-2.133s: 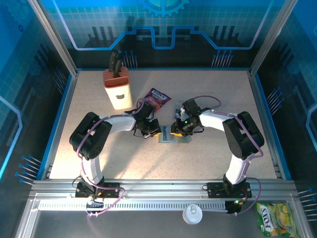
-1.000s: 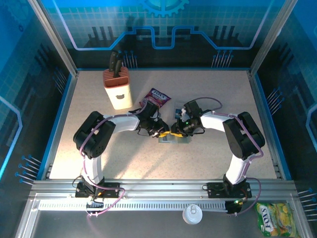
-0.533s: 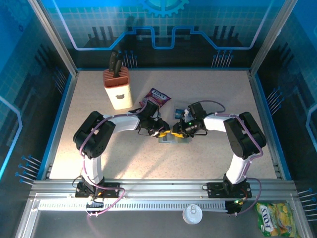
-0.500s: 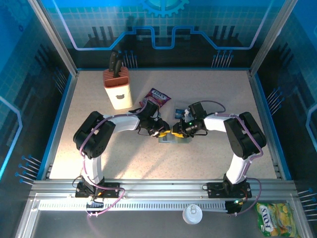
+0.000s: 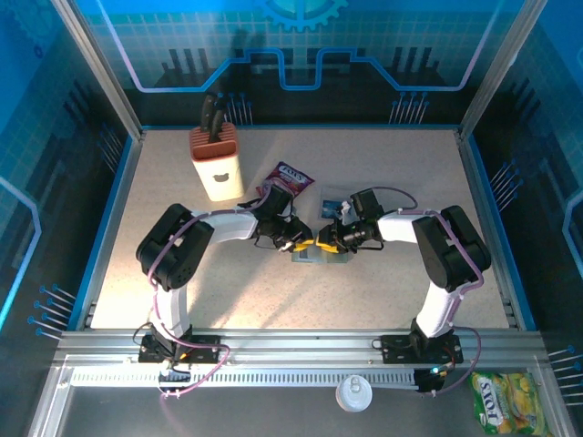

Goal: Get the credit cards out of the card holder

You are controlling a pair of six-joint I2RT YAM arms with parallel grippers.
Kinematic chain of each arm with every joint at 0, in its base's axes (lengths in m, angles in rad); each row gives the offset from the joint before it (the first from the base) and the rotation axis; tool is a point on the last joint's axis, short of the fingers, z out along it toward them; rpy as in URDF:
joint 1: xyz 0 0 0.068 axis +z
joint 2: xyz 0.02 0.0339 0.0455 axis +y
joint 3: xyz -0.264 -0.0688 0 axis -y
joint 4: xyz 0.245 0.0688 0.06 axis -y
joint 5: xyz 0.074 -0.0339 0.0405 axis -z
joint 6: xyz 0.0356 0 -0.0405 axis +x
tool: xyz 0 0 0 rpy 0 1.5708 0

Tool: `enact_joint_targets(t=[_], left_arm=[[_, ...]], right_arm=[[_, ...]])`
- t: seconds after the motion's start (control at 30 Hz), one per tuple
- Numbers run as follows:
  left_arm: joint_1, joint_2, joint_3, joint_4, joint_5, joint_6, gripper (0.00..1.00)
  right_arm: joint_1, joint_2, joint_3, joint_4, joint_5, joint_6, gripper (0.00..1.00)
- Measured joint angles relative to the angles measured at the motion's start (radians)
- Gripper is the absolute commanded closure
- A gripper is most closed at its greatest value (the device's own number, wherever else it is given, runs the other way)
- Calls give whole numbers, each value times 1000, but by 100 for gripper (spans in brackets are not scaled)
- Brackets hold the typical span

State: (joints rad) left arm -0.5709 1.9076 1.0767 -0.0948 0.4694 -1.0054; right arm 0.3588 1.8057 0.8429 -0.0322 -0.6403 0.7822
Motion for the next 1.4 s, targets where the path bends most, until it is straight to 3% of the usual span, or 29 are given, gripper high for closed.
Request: enact_joint_targets(t=[0.43, 0.8, 1.4], left_arm=[[-6, 1, 42, 5, 1, -9, 76], [-40, 13, 150, -40, 11, 20, 69], [-95, 120, 258, -108, 45, 43, 70]], right_arm=[[-3, -62, -13, -11, 11, 12, 71], [-79, -222, -15, -80, 42, 16, 70], [-143, -335, -87, -146, 68, -32, 69]])
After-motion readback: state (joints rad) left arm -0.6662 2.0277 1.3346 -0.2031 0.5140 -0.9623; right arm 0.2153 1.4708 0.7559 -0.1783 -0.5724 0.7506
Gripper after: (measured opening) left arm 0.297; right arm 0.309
